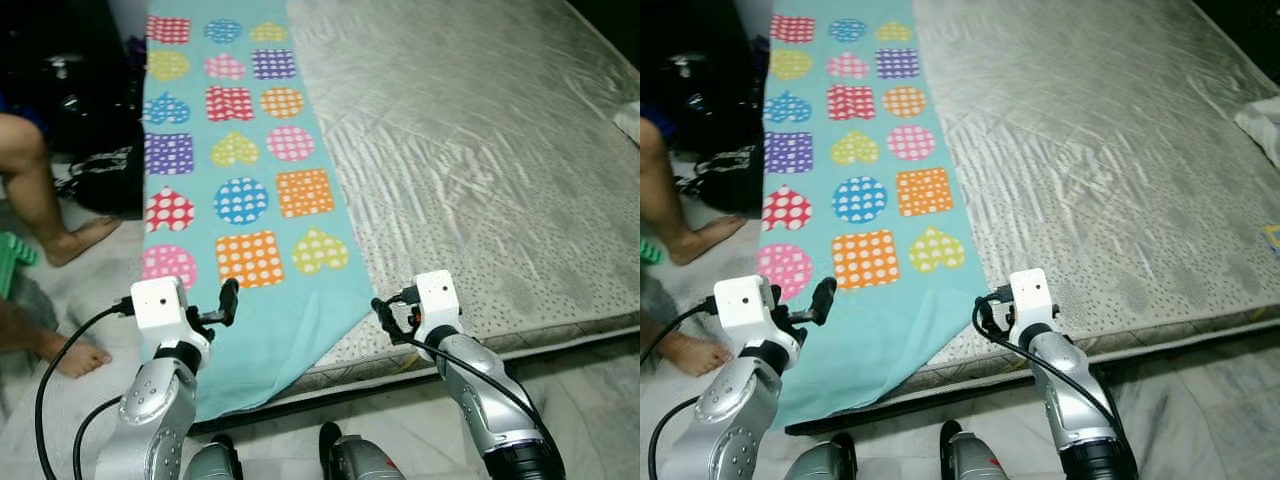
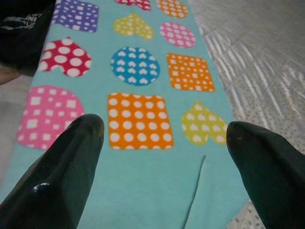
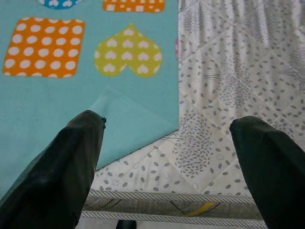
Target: Clean up the room
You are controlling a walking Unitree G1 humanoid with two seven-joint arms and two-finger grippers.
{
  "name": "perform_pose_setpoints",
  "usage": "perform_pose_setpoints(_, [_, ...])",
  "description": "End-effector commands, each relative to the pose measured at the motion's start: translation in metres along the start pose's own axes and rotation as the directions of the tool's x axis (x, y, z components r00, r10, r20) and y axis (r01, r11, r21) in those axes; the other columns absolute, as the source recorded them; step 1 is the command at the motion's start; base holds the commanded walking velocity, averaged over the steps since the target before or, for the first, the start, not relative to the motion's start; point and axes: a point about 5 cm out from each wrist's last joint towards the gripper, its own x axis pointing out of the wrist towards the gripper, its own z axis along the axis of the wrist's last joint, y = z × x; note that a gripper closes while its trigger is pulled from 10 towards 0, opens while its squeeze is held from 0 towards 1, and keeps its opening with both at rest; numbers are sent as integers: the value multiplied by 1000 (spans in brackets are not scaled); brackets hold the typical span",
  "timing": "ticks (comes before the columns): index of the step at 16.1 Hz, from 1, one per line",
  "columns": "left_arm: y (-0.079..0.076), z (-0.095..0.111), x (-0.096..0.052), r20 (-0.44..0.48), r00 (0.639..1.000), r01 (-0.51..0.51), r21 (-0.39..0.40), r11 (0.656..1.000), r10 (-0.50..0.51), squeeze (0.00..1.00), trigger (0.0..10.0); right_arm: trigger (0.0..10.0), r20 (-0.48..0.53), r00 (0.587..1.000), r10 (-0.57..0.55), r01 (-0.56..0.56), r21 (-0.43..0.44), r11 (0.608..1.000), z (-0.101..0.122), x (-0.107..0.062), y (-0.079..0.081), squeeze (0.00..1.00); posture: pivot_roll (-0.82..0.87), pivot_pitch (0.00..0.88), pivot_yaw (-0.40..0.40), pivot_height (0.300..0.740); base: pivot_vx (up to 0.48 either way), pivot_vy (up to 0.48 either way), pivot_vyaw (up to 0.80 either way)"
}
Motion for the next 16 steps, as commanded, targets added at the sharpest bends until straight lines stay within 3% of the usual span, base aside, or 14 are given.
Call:
perform_pose_setpoints(1, [0,-4,-3,-14,1000,-5,6,1000,5,0,10000,10000,18,1000,-3,3,11,1000,0,-2,-1,0,12,265,-75,740,0,0,0])
perform_pose_setpoints(11, [0,-2,1,0,1000,-1,7,1000,1,0,10000,10000,142,990,23,-33,74,997,15,-3,5,0,11,252,-67,740,0,0,0])
perform_pose_setpoints(16, [1,0,1,19,1000,-11,12,1000,11,0,10000,10000,186,982,43,-62,100,993,20,-4,9,0,13,250,-65,691,0,0,0])
